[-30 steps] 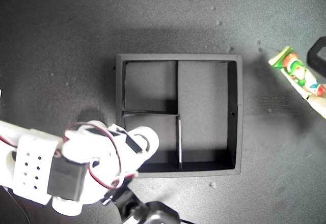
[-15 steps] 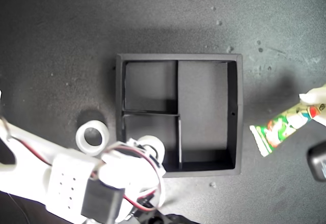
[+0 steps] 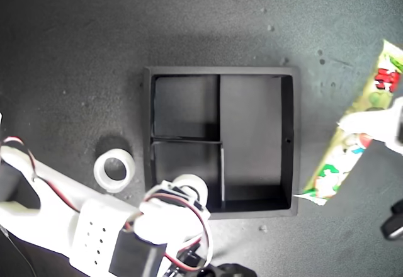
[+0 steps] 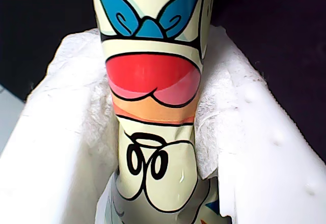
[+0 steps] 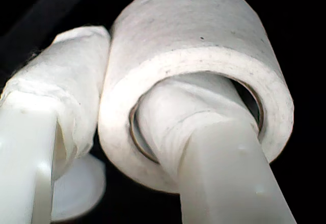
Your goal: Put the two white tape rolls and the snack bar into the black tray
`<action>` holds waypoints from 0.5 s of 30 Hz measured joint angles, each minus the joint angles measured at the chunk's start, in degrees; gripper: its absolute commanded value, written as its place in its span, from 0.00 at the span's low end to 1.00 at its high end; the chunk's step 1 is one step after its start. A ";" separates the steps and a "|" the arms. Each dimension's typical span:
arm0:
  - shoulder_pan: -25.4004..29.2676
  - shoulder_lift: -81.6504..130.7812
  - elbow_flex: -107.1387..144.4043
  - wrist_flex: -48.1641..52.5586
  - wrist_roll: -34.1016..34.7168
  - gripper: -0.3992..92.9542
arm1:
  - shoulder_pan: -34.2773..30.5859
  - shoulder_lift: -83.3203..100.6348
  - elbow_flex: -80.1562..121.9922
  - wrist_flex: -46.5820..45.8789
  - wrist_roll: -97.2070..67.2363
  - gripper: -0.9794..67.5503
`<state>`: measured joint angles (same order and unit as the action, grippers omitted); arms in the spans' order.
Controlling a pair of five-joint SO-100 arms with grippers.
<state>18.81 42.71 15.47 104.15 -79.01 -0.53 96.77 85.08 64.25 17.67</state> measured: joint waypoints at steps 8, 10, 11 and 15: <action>-0.70 0.88 4.83 0.00 -1.23 0.00 | 0.70 -18.72 -15.73 1.76 -2.20 0.01; -0.97 0.18 3.60 0.00 -0.97 0.00 | 0.88 -19.25 -15.91 1.76 -2.20 0.01; -1.23 -0.62 2.55 0.00 -0.62 0.00 | 0.88 -19.42 -15.91 1.76 -2.20 0.01; -1.93 -4.57 -1.58 0.00 0.79 0.00 | 0.26 -20.04 -15.91 1.76 -2.20 0.01</action>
<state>16.88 38.14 13.89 104.15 -78.22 -0.26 76.73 69.17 66.01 15.47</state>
